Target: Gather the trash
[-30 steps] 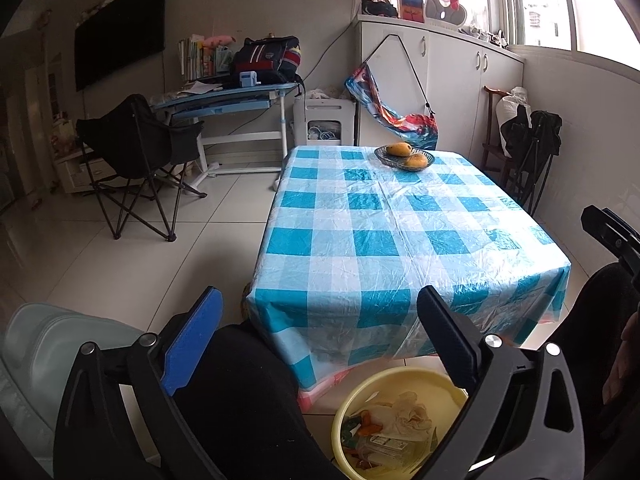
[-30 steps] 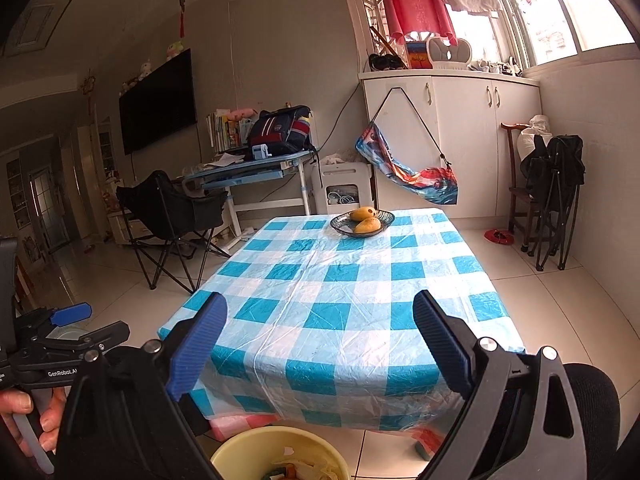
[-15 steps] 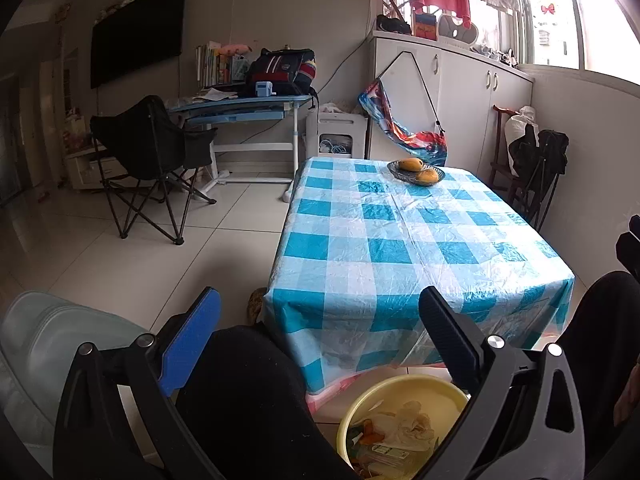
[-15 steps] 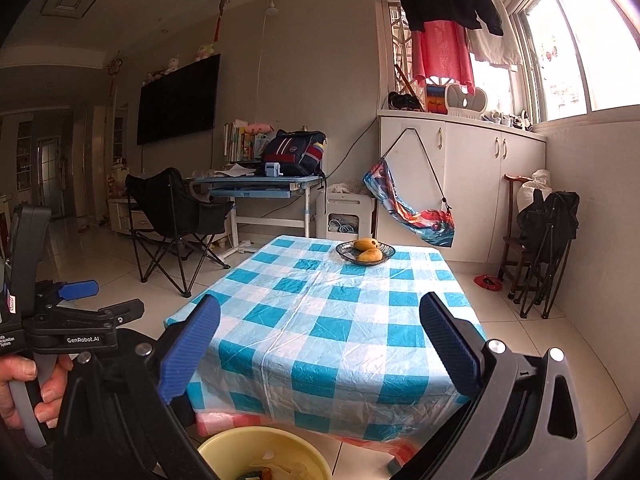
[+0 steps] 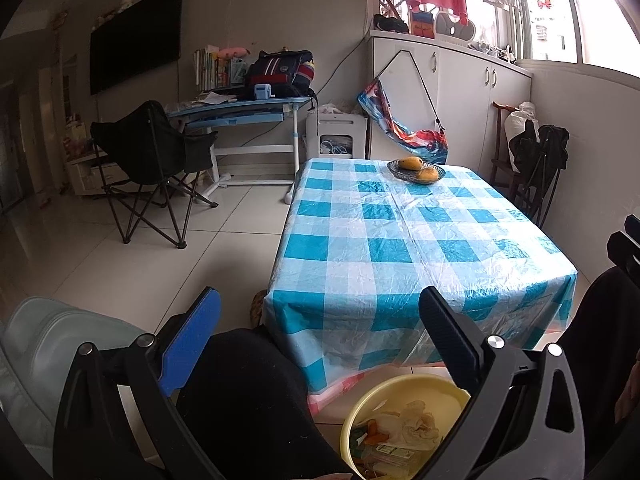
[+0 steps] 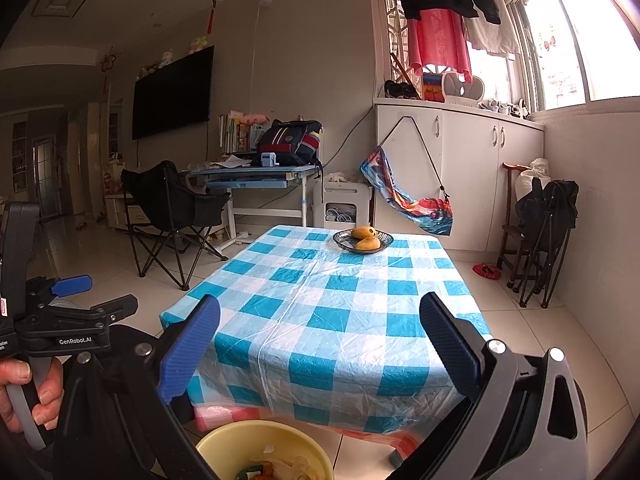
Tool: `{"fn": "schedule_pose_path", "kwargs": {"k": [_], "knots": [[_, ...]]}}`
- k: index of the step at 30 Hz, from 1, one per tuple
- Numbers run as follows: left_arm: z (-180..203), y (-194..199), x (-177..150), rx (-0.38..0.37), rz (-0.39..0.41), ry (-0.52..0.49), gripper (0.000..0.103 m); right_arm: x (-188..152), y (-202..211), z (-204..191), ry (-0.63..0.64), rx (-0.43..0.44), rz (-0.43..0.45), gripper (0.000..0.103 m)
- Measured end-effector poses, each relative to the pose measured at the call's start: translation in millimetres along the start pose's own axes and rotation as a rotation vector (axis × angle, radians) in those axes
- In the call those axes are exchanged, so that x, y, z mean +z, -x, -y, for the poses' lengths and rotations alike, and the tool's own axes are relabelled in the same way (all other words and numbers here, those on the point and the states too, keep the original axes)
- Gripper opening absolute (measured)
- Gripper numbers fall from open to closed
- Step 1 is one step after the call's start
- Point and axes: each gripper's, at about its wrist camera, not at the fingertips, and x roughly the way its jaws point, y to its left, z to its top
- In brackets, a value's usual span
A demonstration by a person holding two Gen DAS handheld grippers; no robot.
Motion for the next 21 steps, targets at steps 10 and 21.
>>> {"fn": "schedule_pose_path", "kwargs": {"k": [10, 21], "knots": [[-1.0, -1.2, 2.0, -0.004, -0.018, 0.01, 0.096, -1.4, -2.4, -1.2, 0.002, -0.001, -0.005, 0.096], [-3.2, -1.9, 1.9, 0.012, -0.019, 0.009, 0.096, -1.7, -3.4, -0.8, -0.001, -0.001, -0.006, 0.096]]}}
